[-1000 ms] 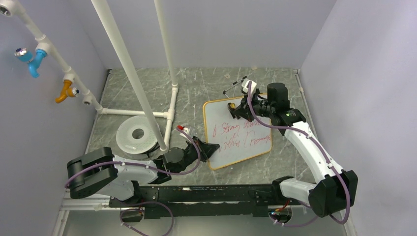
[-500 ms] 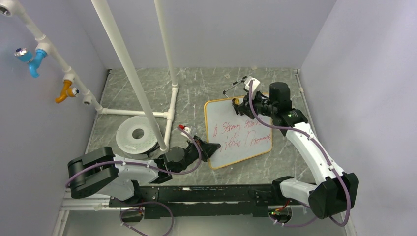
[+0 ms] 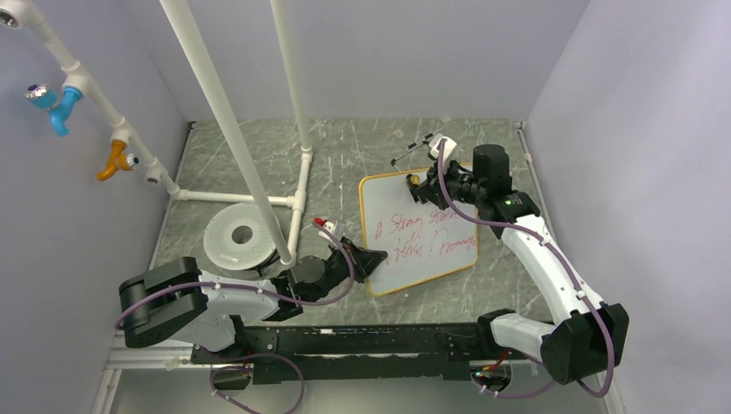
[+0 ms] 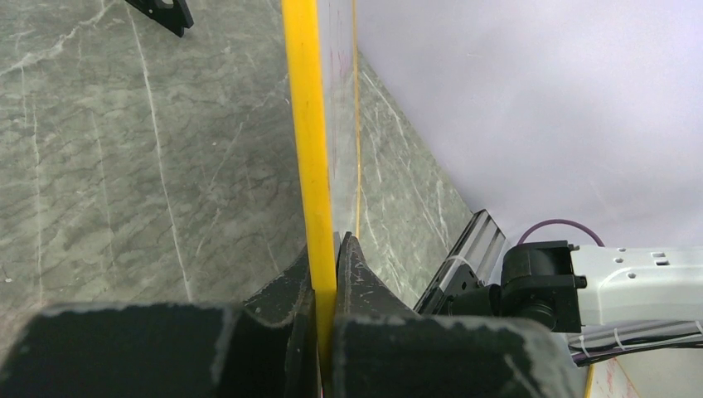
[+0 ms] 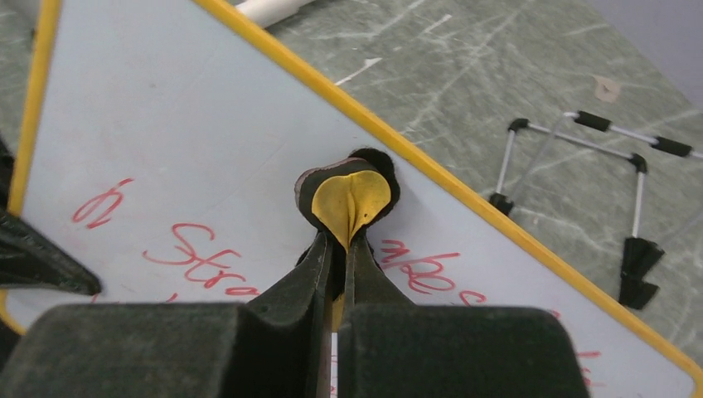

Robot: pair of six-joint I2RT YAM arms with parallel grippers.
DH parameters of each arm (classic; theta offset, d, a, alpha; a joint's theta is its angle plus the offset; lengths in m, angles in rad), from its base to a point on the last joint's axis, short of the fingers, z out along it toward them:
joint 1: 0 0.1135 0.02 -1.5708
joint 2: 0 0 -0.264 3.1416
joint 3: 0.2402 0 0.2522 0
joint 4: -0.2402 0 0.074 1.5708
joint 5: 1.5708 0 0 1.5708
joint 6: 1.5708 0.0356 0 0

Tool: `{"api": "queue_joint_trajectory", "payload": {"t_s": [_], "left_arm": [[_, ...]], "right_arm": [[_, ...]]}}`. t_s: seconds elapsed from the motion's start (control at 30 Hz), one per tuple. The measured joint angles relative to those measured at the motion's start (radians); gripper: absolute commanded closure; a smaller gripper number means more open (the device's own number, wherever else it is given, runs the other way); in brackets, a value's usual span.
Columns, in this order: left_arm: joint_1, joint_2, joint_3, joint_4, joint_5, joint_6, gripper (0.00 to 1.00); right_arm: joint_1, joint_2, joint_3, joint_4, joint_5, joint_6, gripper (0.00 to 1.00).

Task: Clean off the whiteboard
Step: Erase the whiteboard at the center of the board.

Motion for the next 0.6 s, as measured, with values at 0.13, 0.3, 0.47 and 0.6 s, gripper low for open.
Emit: {"api": "queue_joint_trajectory", "payload": {"t_s": [0.13, 0.3, 0.47, 0.6], "left_arm": [[0.002, 0.001, 0.013, -0.018, -0.003, -0.002, 1.00], [0.002, 0.000, 0.015, -0.028, -0.003, -0.005, 1.00], [0.002, -0.001, 0.015, -0.029, 0.001, 0.000, 1.00], [0.003, -0.002, 0.023, -0.039, -0.003, -0.005, 1.00]], "right_arm": [[-0.002, 0.000, 0.000, 0.019, 0.086, 0.021, 1.00], [-0.002, -0.001, 0.000, 0.013, 0.043, -0.013, 1.00], [0.018, 0.000, 0.000, -0.037, -0.110, -0.074, 1.00], [0.026, -0.001, 0.000, -0.015, -0.001, 0.004, 1.00]]}}
